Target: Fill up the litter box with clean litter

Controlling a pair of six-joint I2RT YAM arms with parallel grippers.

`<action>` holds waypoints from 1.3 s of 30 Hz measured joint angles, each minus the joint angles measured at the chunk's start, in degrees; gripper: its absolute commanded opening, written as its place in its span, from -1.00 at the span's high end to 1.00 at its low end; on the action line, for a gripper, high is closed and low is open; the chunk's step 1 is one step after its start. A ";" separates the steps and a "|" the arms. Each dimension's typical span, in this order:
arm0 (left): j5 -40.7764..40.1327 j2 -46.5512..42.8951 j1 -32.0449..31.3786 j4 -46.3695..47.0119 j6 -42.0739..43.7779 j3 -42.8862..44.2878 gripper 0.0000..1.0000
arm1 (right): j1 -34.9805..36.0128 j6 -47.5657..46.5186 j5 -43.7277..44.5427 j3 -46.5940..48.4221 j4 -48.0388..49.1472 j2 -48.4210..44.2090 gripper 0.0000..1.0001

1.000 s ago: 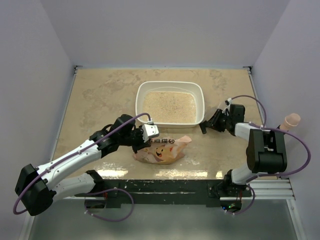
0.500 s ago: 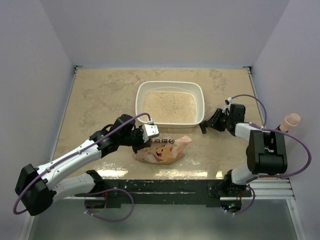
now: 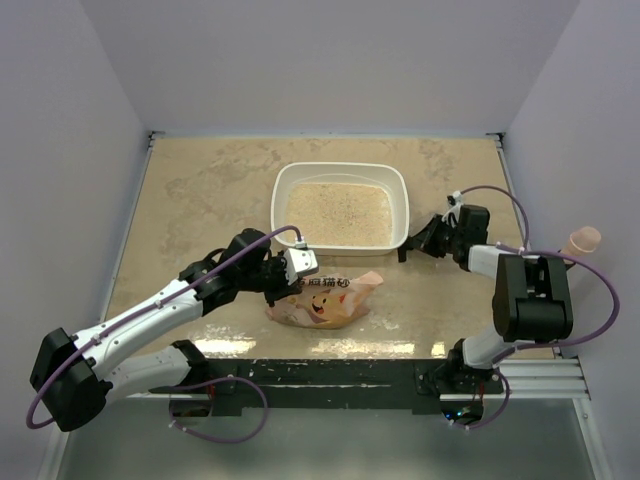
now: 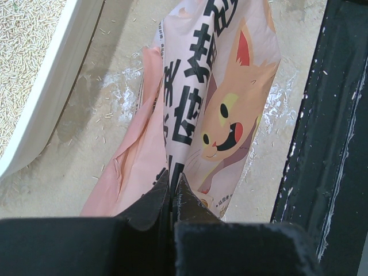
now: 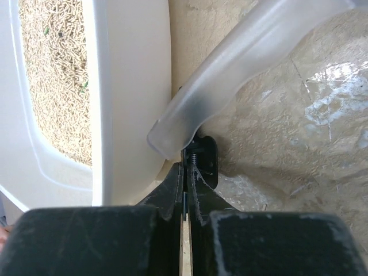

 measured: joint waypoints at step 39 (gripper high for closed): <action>4.28 -1.18 -0.76 -1.07 -8.20 20.76 0.05 | 6.27 -3.19 0.07 11.56 -45.75 -44.52 1.00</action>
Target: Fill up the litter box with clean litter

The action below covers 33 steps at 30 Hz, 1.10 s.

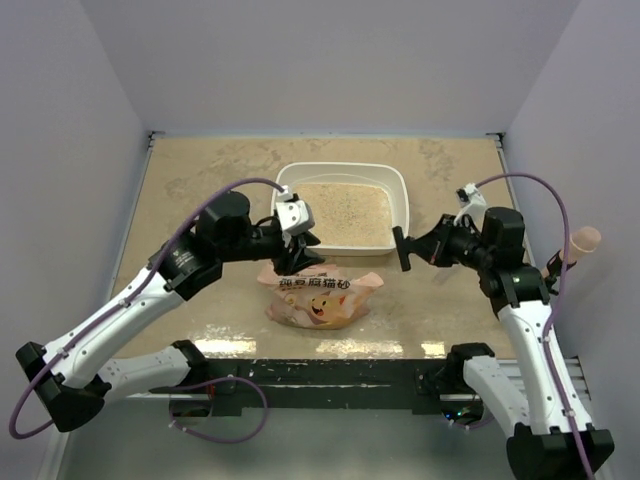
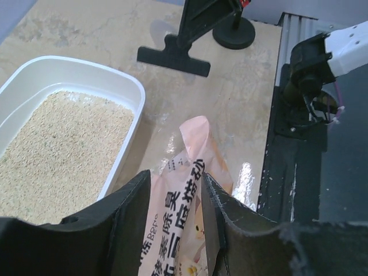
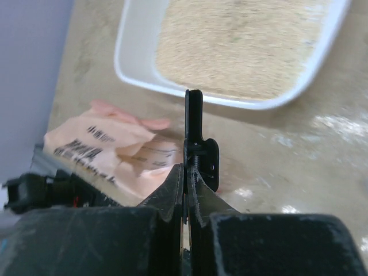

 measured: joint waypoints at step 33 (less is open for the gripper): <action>17.55 -4.52 1.57 3.21 -17.09 -0.57 0.00 | 36.22 -16.52 -16.02 22.43 -6.71 10.01 1.00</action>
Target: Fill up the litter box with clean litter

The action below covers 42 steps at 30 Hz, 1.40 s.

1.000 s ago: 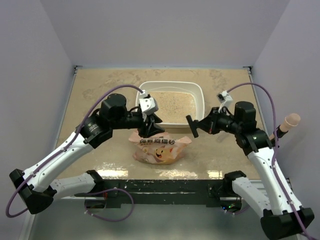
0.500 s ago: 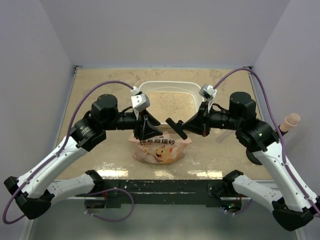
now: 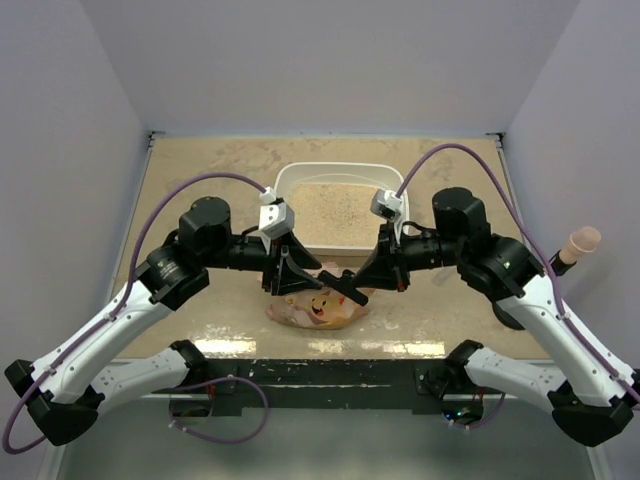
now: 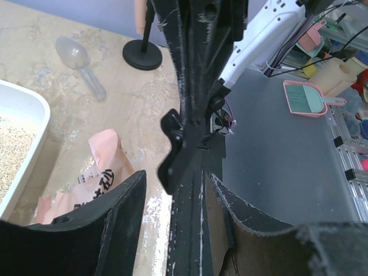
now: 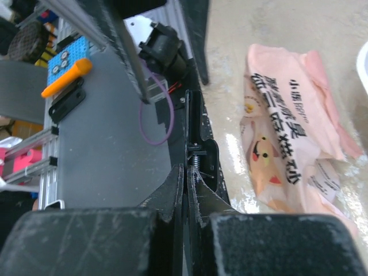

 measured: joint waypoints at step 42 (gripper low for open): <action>6.56 -1.27 0.00 -4.70 3.58 -1.90 0.18 | 13.51 2.89 8.15 5.07 4.07 3.26 1.00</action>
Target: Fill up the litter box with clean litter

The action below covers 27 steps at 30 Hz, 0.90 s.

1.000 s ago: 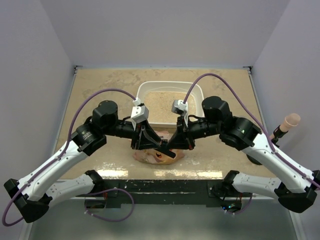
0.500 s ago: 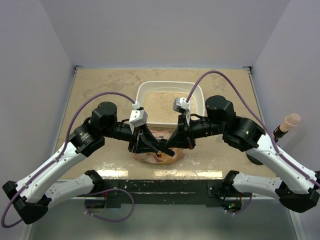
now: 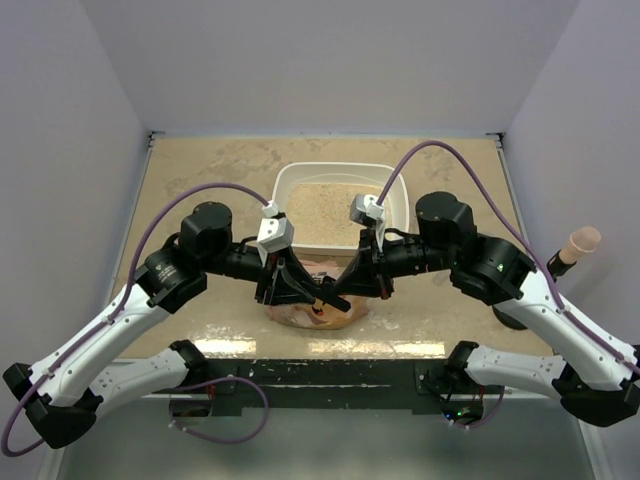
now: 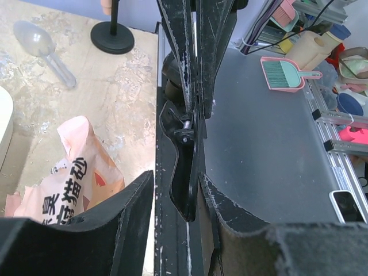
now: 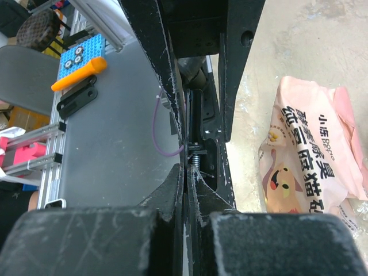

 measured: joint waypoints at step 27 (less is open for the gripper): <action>1.88 -0.04 0.00 1.05 -0.24 0.26 0.84 | 0.39 -0.17 0.35 -1.53 0.31 -0.50 1.00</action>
